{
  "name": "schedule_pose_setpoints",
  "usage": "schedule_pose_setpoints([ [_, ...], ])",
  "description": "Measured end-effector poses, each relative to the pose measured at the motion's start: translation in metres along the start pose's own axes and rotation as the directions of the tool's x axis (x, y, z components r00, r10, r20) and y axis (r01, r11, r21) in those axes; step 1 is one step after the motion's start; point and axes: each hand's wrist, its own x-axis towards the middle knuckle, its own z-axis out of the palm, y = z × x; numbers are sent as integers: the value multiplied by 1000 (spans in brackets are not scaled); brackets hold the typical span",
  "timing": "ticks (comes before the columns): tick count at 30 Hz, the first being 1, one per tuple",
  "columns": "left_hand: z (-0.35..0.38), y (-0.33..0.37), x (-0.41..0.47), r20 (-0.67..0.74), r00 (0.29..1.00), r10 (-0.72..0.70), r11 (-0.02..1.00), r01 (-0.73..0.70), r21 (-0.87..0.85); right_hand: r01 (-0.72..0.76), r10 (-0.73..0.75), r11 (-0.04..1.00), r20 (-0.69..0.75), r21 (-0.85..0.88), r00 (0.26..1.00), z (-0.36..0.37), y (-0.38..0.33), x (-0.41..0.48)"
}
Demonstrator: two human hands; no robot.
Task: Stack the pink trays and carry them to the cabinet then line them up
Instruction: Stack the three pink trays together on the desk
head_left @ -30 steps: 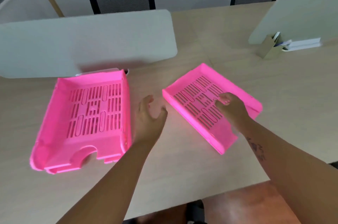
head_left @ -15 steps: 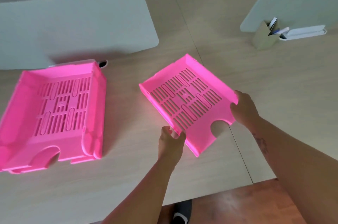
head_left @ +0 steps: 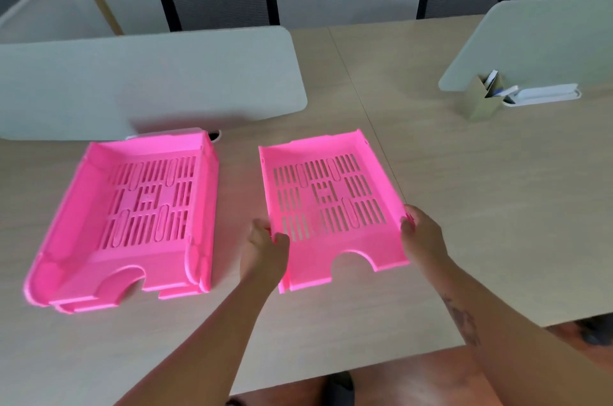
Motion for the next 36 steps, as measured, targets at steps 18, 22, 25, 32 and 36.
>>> schedule_pose_setpoints([
  [18,-295,-103,67,-222,955,196,980,-198,15,268,-239,901,-127,341,963,147,-255,-111],
  [22,-328,-134,84,-193,966,169,985,-163,47,234,-230,898,-56,373,972,189,-279,-121],
  [25,-332,-151,88,-153,975,162,986,-155,52,214,-212,908,-45,359,976,210,-281,-126],
  [32,-326,-179,91,-80,988,135,990,-131,55,193,-189,937,-44,291,981,232,-275,-129],
  [36,-326,-182,91,-50,989,140,990,-140,19,179,-172,940,-52,289,984,236,-275,-133],
])
